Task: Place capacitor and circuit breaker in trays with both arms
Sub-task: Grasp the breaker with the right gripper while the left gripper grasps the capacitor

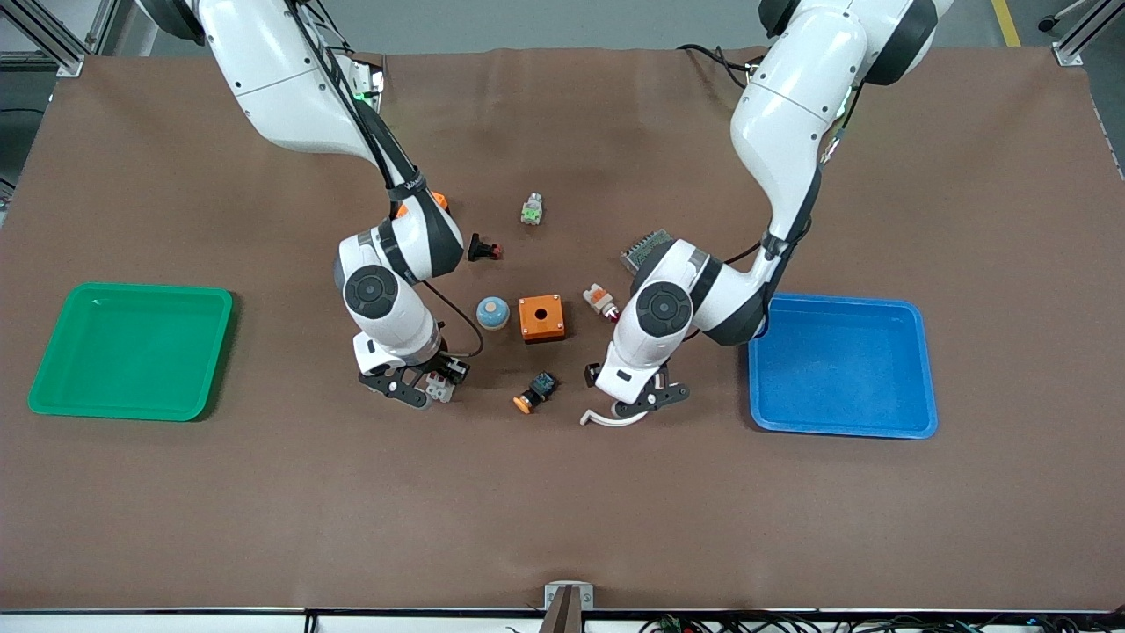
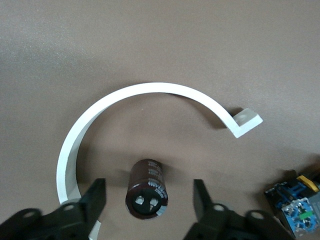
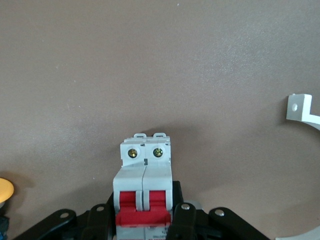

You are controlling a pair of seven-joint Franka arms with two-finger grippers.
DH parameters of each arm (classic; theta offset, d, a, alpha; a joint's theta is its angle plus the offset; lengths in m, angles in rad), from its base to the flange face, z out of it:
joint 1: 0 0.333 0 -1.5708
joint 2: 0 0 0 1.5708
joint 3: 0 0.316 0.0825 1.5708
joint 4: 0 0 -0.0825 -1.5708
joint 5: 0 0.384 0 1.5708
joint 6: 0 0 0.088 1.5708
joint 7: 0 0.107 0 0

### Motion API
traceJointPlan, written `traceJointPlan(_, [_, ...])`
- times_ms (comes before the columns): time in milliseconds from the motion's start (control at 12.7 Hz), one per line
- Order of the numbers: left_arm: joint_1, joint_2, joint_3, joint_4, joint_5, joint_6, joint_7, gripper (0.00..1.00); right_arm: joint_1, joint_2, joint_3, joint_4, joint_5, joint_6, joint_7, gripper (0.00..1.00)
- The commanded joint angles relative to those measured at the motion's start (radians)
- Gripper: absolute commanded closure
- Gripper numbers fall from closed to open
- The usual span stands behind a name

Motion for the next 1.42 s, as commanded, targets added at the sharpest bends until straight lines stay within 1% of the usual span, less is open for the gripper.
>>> traceJointPlan(0, [0.002,0.021,0.003,0.023,-0.016,0.006,-0.008,0.52,-0.021,-0.002,-0.012,0.042,-0.001,-0.049,-0.037,1.0])
traceJointPlan(158, [0.005,0.022,0.004,0.023,-0.015,0.006,0.002,0.61,-0.107,-0.074,-0.016,0.063,-0.001,-0.217,-0.161,1.0])
traceJointPlan(237, [0.005,0.022,0.004,0.022,-0.015,0.006,0.002,0.64,-0.176,-0.112,-0.014,0.063,-0.001,-0.283,-0.242,1.0])
traceJointPlan(395, [0.005,0.021,0.004,0.022,-0.015,0.006,-0.001,0.69,-0.298,-0.171,-0.016,0.057,-0.001,-0.369,-0.412,1.0])
traceJointPlan(474, [0.005,0.018,0.004,0.022,-0.015,0.006,-0.006,0.7,-0.377,-0.198,-0.016,0.051,-0.003,-0.4,-0.493,1.0])
traceJointPlan(553, [0.007,0.007,0.003,0.022,-0.016,0.002,-0.007,0.71,-0.432,-0.22,-0.016,0.039,-0.009,-0.409,-0.581,1.0])
traceJointPlan(711, [0.017,-0.034,0.003,0.022,-0.015,-0.012,-0.007,0.71,-0.542,-0.244,-0.016,0.004,-0.024,-0.405,-0.728,1.0])
traceJointPlan(789, [0.024,-0.062,0.003,0.022,-0.016,-0.041,-0.006,0.71,-0.598,-0.245,-0.016,-0.002,-0.04,-0.4,-0.78,1.0])
traceJointPlan(1026, [0.091,-0.155,0.001,0.019,-0.015,-0.214,0.037,0.71,-0.751,-0.232,-0.016,-0.012,-0.063,-0.36,-0.973,1.0])
traceJointPlan(1263, [0.209,-0.206,-0.002,-0.01,-0.016,-0.345,0.187,0.71,-0.842,-0.231,-0.016,-0.079,-0.064,-0.25,-1.086,1.0])
traceJointPlan(1342, [0.247,-0.235,-0.002,-0.044,-0.016,-0.374,0.236,0.7,-0.869,-0.226,-0.014,-0.117,-0.064,-0.184,-1.123,1.0])
